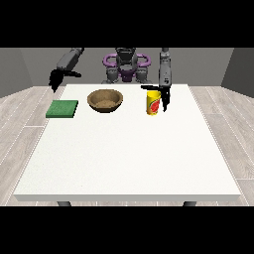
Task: Pick the cup and pour the ball into the bowl, then pick the bowl and place it on the pad
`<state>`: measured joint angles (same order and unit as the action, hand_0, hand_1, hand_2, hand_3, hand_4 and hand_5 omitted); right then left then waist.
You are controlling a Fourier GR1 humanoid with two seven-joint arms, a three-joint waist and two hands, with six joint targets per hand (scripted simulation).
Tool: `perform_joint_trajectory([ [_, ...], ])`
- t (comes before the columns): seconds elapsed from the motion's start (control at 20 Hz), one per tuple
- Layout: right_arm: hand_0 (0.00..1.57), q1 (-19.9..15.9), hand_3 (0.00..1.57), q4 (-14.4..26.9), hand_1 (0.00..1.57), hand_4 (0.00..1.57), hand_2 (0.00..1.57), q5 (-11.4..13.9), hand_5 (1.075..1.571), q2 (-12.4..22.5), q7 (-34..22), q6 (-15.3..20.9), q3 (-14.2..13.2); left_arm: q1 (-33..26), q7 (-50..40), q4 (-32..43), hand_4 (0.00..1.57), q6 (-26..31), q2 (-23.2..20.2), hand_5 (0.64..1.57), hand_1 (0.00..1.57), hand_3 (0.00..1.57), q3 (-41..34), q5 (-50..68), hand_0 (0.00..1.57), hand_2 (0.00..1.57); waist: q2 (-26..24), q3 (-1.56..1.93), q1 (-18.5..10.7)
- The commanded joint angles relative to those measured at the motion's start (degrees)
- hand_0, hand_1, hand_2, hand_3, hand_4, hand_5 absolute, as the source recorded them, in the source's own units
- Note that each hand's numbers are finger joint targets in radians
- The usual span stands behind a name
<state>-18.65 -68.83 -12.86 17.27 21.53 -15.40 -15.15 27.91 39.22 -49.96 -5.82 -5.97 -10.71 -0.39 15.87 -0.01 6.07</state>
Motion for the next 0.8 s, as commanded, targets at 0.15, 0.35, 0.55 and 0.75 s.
perform_joint_trajectory([
  [0.15,0.0,-2.46,0.0,0.41,0.0,0.0,0.0,-1.27,1.562,1.79,0.34,-2.08,-0.83,2.01,2.82,4.5,0.79,-11.56,-5.78,1.524,1.29,1.57,0.41,-8.55,1.29,1.57,3.06,0.09,2.8],
  [0.35,0.0,-0.26,0.0,-0.93,0.0,0.0,0.0,-1.57,1.556,2.06,2.81,-3.8,-1.03,1.88,5.6,8.78,0.83,-17.82,-4.64,1.511,1.31,1.57,-0.75,-10.19,1.31,1.57,3.93,-0.01,5.71],
  [0.55,0.0,-3.87,0.0,-1.84,0.0,0.0,0.0,-3.9,1.556,6.12,-1.3,-5.58,-2.78,6.45,6.16,12.0,0.88,-23.89,-2.27,1.505,1.34,1.57,-1.9,-10.64,1.34,1.57,6.11,-0.03,7.59],
  [0.75,0.0,-2.05,0.0,8.42,0.0,0.0,0.0,-4.48,1.555,9.13,-0.86,-7.84,-5.93,3.0,-0.83,9.05,0.95,-26.22,-0.84,1.525,1.36,1.57,4.54,-16.67,1.36,1.57,-3.22,0.09,2.92],
])
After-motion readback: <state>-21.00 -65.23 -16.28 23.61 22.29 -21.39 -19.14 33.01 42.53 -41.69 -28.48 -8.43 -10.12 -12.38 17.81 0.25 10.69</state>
